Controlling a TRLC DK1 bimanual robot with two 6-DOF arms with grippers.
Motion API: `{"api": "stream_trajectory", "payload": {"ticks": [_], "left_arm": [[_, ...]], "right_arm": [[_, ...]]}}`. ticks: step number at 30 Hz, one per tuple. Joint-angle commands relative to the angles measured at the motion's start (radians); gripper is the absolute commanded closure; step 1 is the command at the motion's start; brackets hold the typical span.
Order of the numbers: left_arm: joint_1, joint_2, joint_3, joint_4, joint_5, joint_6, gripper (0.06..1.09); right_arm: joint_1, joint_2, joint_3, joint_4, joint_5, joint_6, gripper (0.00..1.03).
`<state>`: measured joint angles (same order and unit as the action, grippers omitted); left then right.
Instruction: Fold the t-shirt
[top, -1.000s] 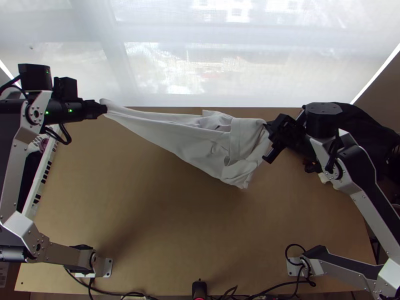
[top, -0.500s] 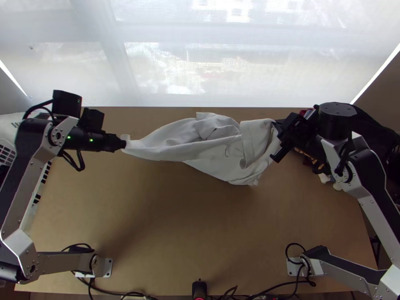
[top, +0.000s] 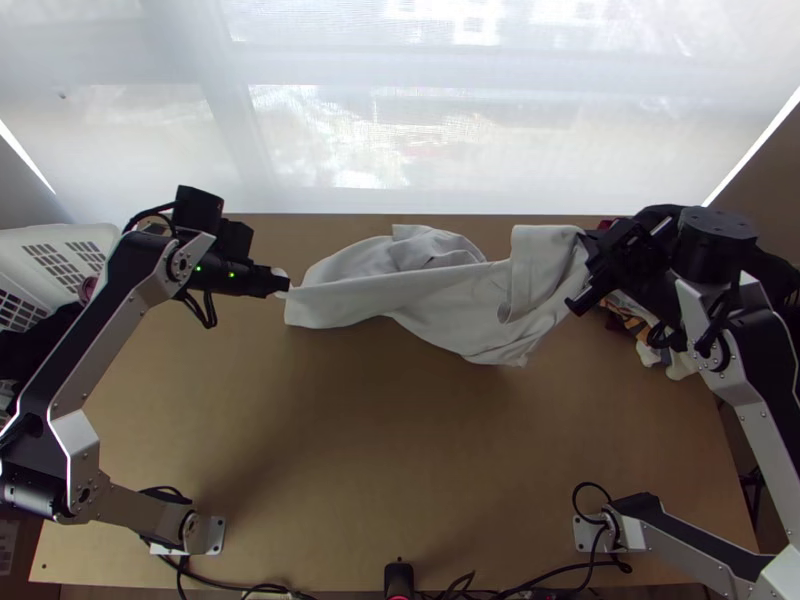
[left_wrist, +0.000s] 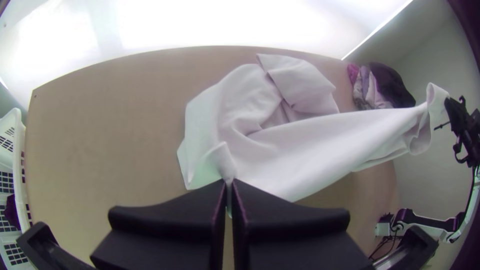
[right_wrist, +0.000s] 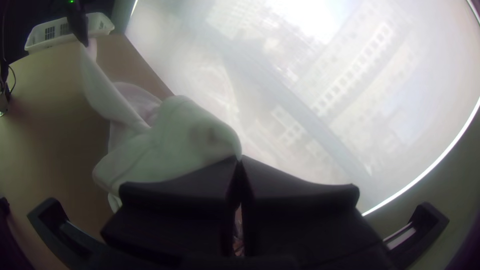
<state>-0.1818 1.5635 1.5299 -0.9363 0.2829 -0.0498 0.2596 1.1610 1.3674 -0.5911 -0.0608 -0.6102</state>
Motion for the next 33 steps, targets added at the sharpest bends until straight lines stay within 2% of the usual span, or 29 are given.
{"api": "stream_trajectory", "payload": {"ticks": [1, 8, 14, 21, 23, 28, 33], "left_arm": [[0.096, -0.065, 0.061, 0.033, -0.014, -0.027, 1.05], [0.165, -0.194, 0.211, 0.028, 0.01, -0.028, 1.05], [0.123, -0.286, 0.368, 0.021, 0.015, -0.033, 1.05], [0.05, -0.24, 0.748, -0.081, 0.013, -0.065, 1.05], [0.053, -0.238, 0.816, -0.061, -0.001, -0.078, 1.05], [0.07, -0.299, 0.822, -0.018, -0.103, -0.078, 1.05], [0.171, -0.361, 0.756, -0.018, -0.108, -0.081, 1.05]], "right_arm": [[-0.04, -0.029, 0.016, 0.076, 0.001, 0.012, 1.0], [-0.026, -0.057, 0.084, 0.14, 0.003, 0.017, 1.0], [0.038, -0.152, 0.081, 0.252, 0.001, 0.007, 1.0], [0.124, -0.172, 0.188, 0.333, 0.003, 0.012, 1.0], [0.127, -0.152, 0.249, 0.344, 0.009, 0.021, 1.0], [0.129, -0.109, 0.392, 0.352, 0.024, 0.041, 1.0], [0.136, -0.123, 0.432, 0.355, 0.026, 0.035, 1.0]]}}
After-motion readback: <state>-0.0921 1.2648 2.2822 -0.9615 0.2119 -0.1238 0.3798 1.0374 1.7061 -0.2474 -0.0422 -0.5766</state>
